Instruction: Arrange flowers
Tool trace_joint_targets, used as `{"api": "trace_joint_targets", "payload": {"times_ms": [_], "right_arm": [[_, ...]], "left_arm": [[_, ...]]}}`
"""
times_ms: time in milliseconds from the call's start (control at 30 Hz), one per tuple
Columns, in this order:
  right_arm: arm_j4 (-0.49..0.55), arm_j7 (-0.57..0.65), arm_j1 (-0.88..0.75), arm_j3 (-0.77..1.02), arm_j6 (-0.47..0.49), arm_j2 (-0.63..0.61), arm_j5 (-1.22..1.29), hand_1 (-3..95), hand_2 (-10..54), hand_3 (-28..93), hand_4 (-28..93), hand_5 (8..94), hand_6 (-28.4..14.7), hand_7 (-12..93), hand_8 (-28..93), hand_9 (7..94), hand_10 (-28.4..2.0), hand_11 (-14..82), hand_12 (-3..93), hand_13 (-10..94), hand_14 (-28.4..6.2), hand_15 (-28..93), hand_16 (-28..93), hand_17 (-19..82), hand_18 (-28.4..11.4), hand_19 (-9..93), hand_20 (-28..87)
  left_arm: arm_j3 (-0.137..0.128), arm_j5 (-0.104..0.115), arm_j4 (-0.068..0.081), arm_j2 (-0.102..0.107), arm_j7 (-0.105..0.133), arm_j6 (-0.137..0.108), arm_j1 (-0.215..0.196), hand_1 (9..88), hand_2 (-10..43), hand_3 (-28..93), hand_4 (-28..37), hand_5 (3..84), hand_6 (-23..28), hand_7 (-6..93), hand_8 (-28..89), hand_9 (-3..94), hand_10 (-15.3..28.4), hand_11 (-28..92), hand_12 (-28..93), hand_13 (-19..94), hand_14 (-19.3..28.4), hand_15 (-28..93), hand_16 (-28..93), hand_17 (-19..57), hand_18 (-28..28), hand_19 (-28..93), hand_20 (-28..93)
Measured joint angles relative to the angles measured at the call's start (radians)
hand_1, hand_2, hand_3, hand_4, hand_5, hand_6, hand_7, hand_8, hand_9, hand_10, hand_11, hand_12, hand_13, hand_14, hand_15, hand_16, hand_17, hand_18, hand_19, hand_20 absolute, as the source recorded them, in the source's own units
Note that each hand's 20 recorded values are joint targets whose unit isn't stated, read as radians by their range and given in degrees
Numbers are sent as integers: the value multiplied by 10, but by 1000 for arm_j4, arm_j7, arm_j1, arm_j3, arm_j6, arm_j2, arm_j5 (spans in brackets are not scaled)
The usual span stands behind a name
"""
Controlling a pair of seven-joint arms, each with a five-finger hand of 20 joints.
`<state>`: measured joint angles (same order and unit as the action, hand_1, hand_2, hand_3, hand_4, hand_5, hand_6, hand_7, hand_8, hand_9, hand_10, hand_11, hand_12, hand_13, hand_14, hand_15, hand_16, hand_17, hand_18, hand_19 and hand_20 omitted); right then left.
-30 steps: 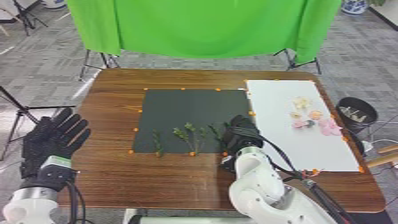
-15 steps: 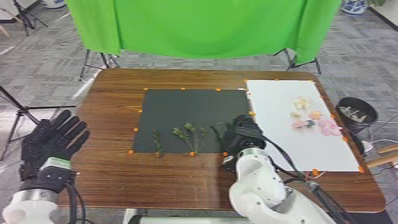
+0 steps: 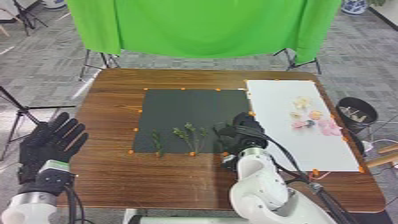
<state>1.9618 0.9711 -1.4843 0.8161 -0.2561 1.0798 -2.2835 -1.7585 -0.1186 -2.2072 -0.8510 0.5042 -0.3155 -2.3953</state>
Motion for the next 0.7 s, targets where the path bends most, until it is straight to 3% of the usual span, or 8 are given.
{"api": "trace_joint_targets", "payload": {"times_ms": [33,100,200,333,533,700], "right_arm": [[3,-2,-4,8,-2,-3,-6,344,-95,795,-223,544,-85,498,-58,616,-198,185,165,715,-131,507,232,447,-225,931,236],[9,-20,-16,36,-11,-13,-15,350,-95,821,-226,495,-72,310,-131,506,-178,145,137,659,-132,507,210,415,-217,927,250],[22,-130,-58,132,-12,-42,-10,354,-95,835,-241,433,-72,220,-128,442,-163,125,125,615,-137,513,194,377,-216,907,258],[42,-299,-130,295,42,-122,7,342,-95,839,-267,383,-84,180,-116,397,-169,123,125,572,-144,520,183,348,-224,882,273],[31,-263,-174,448,215,-248,71,315,-95,843,-275,368,-84,160,-106,382,-171,111,124,553,-150,517,181,330,-232,863,287],[-42,-265,-161,485,261,-285,92,327,-95,852,-273,377,-79,160,-105,383,-168,108,125,550,-150,515,179,326,-233,856,298]], "left_arm": [[0,0,0,0,1,0,-1,307,149,721,-283,460,103,165,-90,403,166,270,139,296,169,484,-65,-60,165,414,100],[0,1,0,0,4,0,-1,307,148,721,-283,460,104,165,-90,402,165,269,139,296,169,484,-64,-60,165,414,100],[6,1,0,0,6,1,4,307,148,720,-283,458,103,163,-90,402,165,268,139,296,169,484,-64,-60,166,413,99],[21,-2,3,3,2,1,32,306,148,720,-283,458,103,164,-89,401,164,268,140,295,169,484,-64,-60,166,413,100],[23,-11,4,10,-4,2,62,311,156,727,-282,458,103,163,-89,401,165,267,139,296,169,483,-64,-60,166,413,100],[19,-12,3,12,-4,2,58,309,152,723,-283,458,102,164,-89,402,167,266,139,296,169,482,-64,-60,166,413,100]]}}
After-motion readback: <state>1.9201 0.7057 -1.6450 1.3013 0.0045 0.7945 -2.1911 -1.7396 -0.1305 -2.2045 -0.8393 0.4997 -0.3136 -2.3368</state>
